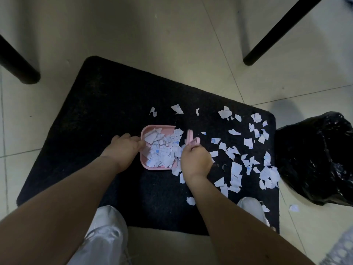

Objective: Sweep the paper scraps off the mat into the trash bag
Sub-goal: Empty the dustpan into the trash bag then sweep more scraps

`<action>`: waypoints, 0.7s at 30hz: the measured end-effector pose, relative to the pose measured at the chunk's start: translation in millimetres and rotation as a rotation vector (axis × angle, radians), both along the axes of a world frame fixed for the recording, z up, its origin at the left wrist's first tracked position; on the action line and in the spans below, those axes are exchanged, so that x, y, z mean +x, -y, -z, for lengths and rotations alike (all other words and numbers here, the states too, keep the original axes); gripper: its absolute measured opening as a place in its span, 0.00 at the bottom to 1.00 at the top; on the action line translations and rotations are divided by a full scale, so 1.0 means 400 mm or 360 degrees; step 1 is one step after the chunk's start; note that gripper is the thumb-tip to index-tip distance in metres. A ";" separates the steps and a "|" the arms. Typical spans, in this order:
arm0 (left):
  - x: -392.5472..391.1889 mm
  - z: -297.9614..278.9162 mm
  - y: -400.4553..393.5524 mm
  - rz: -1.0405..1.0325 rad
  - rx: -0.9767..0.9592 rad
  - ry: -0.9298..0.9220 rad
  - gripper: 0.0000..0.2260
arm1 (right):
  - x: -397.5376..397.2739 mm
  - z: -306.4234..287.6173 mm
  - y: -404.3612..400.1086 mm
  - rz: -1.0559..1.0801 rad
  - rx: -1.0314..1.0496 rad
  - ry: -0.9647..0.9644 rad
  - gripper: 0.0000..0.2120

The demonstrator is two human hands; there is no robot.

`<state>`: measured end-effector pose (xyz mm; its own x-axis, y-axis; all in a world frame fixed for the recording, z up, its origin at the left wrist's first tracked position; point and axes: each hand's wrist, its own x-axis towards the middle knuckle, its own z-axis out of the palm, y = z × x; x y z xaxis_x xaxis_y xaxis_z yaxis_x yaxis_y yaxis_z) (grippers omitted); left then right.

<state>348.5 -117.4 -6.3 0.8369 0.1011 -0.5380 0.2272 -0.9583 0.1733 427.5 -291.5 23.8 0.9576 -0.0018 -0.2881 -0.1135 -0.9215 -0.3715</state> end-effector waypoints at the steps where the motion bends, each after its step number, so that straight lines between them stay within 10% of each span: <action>1: 0.000 0.001 0.000 -0.0008 -0.0002 -0.0001 0.27 | -0.005 0.001 -0.013 -0.0018 0.0013 -0.0007 0.18; 21: 0.006 -0.095 -0.037 -0.0089 0.0002 0.0143 0.29 | 0.068 -0.169 -0.046 -0.0265 0.0293 0.0150 0.23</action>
<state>350.7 -102.4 31.9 0.8749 0.1495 -0.4606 0.2638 -0.9448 0.1945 454.8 -273.1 91.4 0.9629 0.2021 -0.1788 0.0769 -0.8406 -0.5362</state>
